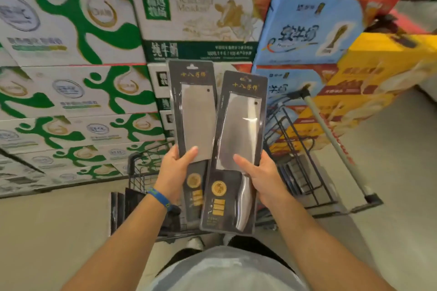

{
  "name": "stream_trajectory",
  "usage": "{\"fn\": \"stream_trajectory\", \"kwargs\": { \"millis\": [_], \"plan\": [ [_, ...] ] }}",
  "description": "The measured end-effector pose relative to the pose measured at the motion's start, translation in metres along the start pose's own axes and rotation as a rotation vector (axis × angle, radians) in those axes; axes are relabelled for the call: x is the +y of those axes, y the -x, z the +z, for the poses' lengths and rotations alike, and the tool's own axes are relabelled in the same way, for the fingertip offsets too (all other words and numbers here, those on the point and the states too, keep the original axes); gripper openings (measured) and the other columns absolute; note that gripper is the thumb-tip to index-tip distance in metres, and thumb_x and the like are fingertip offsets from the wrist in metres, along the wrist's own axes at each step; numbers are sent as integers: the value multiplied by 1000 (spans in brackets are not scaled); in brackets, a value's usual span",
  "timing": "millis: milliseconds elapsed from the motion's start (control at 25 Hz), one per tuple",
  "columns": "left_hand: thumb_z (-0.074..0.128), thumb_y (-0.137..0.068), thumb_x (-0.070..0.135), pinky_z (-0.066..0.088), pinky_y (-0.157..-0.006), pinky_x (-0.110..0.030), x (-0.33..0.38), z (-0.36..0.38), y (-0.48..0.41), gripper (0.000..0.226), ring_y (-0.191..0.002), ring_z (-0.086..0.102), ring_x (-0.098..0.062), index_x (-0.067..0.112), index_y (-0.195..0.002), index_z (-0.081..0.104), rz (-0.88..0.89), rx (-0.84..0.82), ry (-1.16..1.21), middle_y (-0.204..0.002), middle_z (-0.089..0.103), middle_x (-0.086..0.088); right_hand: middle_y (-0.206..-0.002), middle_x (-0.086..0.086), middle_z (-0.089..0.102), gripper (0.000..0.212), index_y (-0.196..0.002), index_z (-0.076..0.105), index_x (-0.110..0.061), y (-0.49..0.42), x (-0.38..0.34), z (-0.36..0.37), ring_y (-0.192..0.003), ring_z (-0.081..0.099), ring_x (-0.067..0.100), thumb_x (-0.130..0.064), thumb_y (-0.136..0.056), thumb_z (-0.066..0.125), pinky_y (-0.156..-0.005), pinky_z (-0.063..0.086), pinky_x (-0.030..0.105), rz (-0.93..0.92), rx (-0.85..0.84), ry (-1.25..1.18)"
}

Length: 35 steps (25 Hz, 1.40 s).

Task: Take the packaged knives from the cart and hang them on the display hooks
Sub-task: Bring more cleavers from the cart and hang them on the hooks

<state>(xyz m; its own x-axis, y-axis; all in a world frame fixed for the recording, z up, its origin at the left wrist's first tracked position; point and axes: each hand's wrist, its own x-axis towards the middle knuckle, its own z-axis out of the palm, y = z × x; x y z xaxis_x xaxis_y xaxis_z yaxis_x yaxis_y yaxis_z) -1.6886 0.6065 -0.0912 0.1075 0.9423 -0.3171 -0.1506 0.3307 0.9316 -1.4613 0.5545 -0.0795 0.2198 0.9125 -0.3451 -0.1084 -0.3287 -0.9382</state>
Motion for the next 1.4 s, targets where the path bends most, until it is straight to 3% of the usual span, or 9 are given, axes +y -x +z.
{"fn": "stream_trajectory", "kwargs": {
  "millis": [200, 400, 520, 680, 840, 960, 1160, 1320, 1400],
  "plan": [
    [70, -90, 27, 52, -93, -36, -8, 26, 9, 22, -106, 69, -16, 28, -112, 69, 67, -57, -62, -112, 75, 5, -103, -16, 77, 40, -108, 68, -35, 23, -1, -75, -90, 74, 2, -45, -74, 86, -71, 59, 19, -112, 240, 122],
    [72, -79, 56, 51, -63, -14, 9, 138, 37, 24, -73, 66, -5, 33, -84, 76, 189, -68, -196, -81, 73, 10, -101, -11, 79, 41, -104, 75, -34, 75, -12, -174, -92, 76, 11, -52, -69, 85, -80, 60, 36, -214, 486, 71],
    [71, -76, 64, 44, -61, -26, -2, 231, 66, 47, -65, 54, -8, 17, -77, 68, 202, -170, -280, -71, 61, 5, -100, -7, 80, 41, -101, 75, -38, 135, -12, -259, -91, 77, 17, -53, -65, 88, -80, 61, 40, -236, 672, -10],
    [68, -69, 75, 37, -62, -33, -40, 371, 121, 48, -60, 44, -4, 28, -67, 58, 171, -401, -294, -64, 48, 10, -98, -11, 80, 40, -102, 74, -36, 247, 0, -373, -88, 77, 11, -57, -70, 84, -68, 60, 24, -262, 941, -69],
    [73, -61, 80, 51, -73, -50, -74, 499, 178, 67, -76, 53, -22, 17, -81, 59, 83, -618, -339, -82, 54, -3, -96, -15, 79, 36, -99, 73, -40, 354, 18, -461, -85, 76, 5, -59, -70, 80, -65, 58, 18, -257, 1188, -83],
    [75, -55, 83, 45, -65, -44, -84, 579, 215, 74, -70, 47, -24, 16, -76, 50, 60, -714, -402, -78, 44, -2, -98, -16, 78, 38, -102, 73, -39, 407, 34, -504, -88, 75, 4, -61, -71, 79, -66, 55, 15, -255, 1354, -133],
    [76, -52, 83, 54, -77, -65, -116, 691, 267, 74, -77, 65, -38, 17, -83, 62, -17, -926, -495, -82, 59, -12, -100, -16, 78, 25, -109, 73, -33, 444, 67, -558, -89, 75, 1, -38, -86, 81, -65, 53, 8, -202, 1511, -263],
    [82, -56, 73, 54, -79, -69, -153, 786, 292, 59, -79, 70, -38, 23, -85, 71, -158, -1145, -477, -83, 71, -10, -94, -12, 79, 38, -108, 73, -26, 456, 83, -613, -85, 76, 5, -47, -78, 84, -67, 58, 17, -144, 1701, -315],
    [80, -56, 74, 49, -85, -71, -168, 841, 302, 74, -81, 64, -34, 13, -95, 65, -187, -1252, -492, -89, 65, -14, -99, -8, 79, 39, -109, 73, -33, 457, 86, -643, -90, 77, 12, -54, -77, 80, -74, 62, 32, -102, 1758, -350]
  ]
}}
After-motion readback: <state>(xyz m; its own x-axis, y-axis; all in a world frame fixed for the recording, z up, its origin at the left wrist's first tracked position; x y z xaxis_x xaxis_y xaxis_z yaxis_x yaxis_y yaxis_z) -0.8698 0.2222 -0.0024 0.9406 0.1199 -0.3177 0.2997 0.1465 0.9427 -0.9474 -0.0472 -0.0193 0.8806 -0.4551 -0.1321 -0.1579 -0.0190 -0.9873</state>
